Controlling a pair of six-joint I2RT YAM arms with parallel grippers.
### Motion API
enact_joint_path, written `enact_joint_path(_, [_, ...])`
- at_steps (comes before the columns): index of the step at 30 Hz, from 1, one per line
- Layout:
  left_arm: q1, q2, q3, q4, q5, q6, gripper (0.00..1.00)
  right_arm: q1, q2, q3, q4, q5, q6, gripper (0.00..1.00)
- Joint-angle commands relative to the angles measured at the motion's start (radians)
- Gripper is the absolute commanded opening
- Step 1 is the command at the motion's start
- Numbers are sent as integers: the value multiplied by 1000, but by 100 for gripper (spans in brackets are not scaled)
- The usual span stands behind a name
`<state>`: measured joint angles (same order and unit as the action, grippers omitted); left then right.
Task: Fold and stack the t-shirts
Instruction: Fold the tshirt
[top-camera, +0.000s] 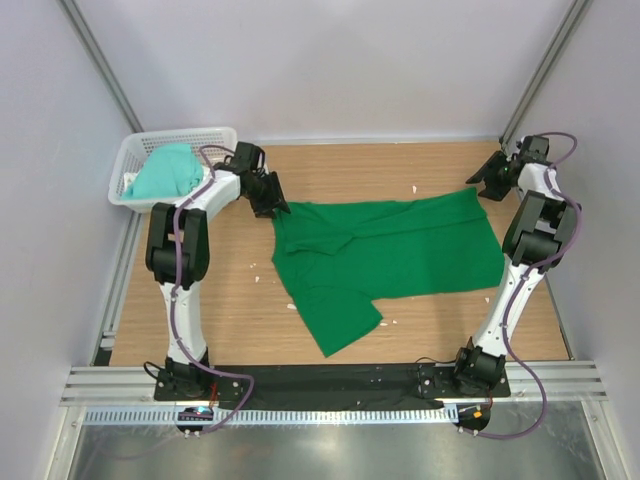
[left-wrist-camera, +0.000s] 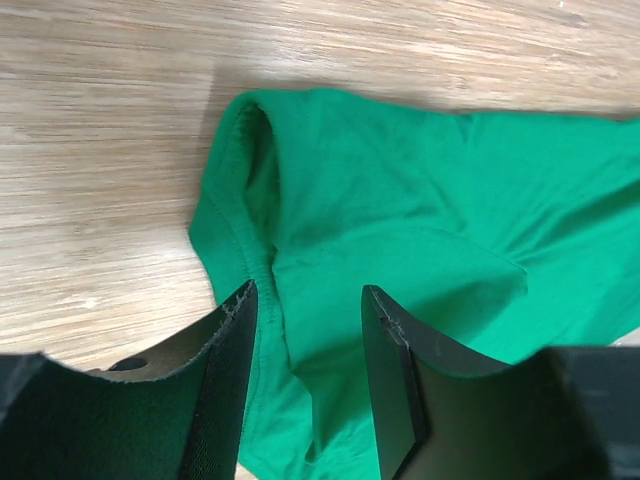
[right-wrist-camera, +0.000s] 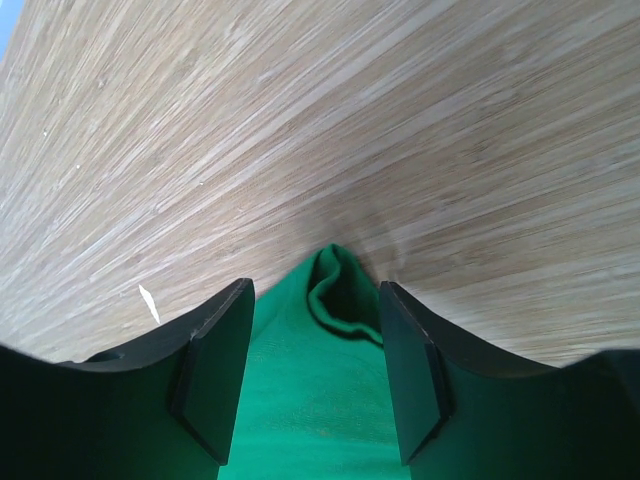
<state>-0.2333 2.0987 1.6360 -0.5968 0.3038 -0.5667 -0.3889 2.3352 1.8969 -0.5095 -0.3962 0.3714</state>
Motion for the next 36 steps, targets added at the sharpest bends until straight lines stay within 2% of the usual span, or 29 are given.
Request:
enact_joint_path(1, [12,6,48,2,-28,22,48,1,-17,54,5,-21,-20,59])
enact_joint_path(4, [20,23,39,55,6,21,48,1,-7,70,-1,-29,-23,60])
enact_joint_path(14, [45,112,119,135,69,-42,38,2,12,80,3,-46,-15,60])
enact_joint_path(25, [45,184,168,140,66,-81,38,5,33,122,-15,-64,-26,59])
enact_joint_path(36, [58,195,174,155,75,-99,23,10,38,131,-35,-73,-38,50])
